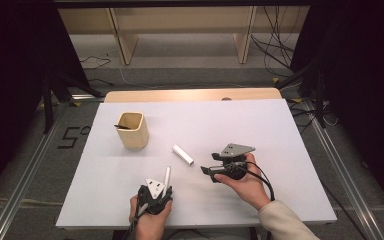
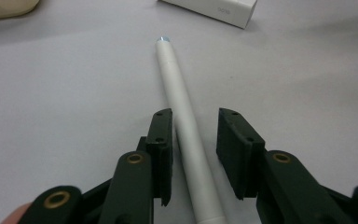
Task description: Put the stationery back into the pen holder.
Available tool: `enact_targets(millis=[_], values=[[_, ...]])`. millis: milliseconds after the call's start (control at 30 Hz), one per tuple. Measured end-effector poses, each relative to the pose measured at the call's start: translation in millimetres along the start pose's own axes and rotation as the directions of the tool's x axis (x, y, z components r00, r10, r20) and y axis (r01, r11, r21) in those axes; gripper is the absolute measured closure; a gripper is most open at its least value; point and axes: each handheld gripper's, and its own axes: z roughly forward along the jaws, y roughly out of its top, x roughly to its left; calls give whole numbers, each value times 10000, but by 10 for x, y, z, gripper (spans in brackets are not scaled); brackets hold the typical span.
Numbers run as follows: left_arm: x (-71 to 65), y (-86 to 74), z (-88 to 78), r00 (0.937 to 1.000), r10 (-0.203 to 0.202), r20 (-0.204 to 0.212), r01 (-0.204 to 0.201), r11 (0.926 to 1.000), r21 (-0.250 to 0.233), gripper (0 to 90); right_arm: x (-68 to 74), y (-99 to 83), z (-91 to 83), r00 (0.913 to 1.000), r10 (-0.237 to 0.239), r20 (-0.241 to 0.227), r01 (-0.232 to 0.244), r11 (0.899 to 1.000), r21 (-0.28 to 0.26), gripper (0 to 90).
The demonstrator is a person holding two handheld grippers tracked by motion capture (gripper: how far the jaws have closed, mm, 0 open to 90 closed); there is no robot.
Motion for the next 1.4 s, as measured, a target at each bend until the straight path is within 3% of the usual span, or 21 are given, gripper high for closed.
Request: enact_targets(millis=[1400], values=[[-20,-23,-1,9996,140,-242,-144,9998,-158,780,11,4,-8,10000,9,-57,-9,10000,-17,352]])
